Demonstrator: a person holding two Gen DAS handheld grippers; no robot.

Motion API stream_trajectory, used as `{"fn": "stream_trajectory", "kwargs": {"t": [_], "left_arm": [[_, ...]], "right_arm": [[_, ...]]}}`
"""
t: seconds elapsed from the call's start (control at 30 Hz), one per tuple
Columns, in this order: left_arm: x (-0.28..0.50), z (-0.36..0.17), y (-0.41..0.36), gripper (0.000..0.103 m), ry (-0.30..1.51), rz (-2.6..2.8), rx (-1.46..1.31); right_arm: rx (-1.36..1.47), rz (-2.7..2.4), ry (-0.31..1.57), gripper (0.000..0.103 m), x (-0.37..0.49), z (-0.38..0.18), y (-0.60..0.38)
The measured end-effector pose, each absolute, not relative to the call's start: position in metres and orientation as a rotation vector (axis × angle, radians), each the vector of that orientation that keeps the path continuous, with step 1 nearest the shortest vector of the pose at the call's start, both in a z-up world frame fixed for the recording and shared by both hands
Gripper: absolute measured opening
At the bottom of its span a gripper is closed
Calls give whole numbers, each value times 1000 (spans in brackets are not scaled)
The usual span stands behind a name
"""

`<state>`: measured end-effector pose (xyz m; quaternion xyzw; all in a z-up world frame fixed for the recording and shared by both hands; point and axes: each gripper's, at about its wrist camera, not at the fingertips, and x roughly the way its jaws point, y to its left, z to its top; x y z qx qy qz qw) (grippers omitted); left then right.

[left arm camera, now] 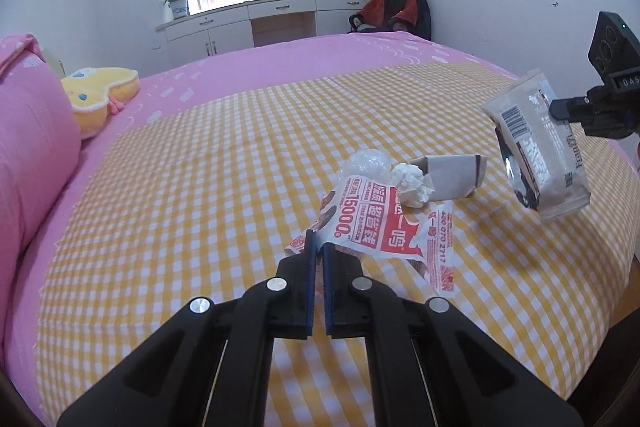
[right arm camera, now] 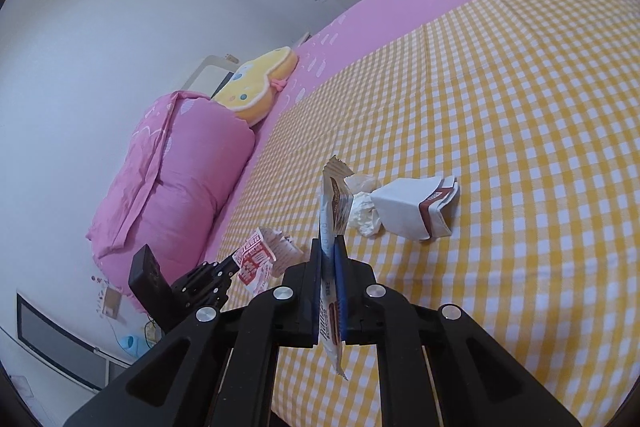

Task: Collect trash
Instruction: 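Grasp the red-printed paper with the left tool while the right tool grasps the white packet, then carry the red-printed paper and white packet over the pink bin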

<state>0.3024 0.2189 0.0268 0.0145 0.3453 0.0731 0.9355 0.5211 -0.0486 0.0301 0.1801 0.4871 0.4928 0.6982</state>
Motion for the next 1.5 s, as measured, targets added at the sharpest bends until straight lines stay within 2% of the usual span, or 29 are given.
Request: {"fn": "stream_trajectory", "kwargs": {"t": [0.5, 1.5], "left_arm": [[221, 70, 199, 4, 652, 125, -95], [149, 59, 144, 4, 647, 43, -232]], "right_arm": [[217, 1034, 1008, 11, 450, 61, -107], [219, 1119, 1041, 11, 362, 31, -137]]}}
